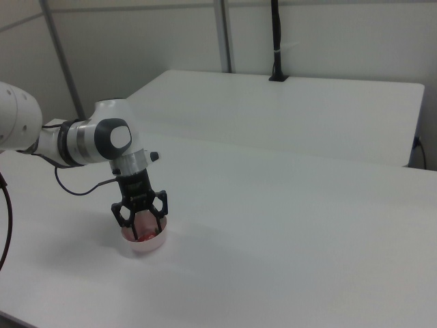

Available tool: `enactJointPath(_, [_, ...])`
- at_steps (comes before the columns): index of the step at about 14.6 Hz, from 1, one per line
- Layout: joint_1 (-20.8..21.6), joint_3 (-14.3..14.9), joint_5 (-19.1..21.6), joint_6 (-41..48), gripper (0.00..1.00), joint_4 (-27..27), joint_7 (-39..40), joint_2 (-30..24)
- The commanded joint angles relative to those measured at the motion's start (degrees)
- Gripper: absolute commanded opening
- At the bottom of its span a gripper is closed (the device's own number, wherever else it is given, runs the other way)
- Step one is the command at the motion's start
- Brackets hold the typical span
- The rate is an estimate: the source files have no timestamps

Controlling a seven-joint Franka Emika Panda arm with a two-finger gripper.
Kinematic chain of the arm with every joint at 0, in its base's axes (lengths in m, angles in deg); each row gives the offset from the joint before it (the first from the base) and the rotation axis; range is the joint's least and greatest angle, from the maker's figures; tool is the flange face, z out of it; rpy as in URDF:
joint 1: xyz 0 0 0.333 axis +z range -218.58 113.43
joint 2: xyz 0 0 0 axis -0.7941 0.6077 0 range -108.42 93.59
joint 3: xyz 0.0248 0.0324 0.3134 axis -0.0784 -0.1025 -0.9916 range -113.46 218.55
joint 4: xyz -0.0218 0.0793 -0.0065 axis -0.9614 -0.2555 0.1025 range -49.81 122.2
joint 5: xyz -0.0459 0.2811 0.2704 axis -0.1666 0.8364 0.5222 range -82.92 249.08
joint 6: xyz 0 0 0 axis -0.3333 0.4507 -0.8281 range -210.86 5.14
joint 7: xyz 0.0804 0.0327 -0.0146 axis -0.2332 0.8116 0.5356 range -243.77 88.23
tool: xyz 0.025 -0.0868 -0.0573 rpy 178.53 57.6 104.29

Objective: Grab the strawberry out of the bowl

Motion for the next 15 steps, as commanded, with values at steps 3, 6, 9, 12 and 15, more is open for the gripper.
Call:
enactJointPath(3, [1.33, 1.19, -2.48, -2.41, 0.45, 2.8, 1.78, -1.13])
enactJointPath(6, [1.5, 1.19, -2.39, -1.97, 0.33, 2.8, 1.7, -1.39])
enactJointPath(9, [1.59, 1.19, -2.22, -1.7, 0.27, 2.71, 1.26, -1.75])
enactJointPath(12, [1.68, 1.19, -1.78, -1.53, 0.23, 2.36, 0.82, -2.01])
enactJointPath(15, [1.68, 1.19, -0.47, 0.13, 0.22, 0.88, 0.2, -3.06])
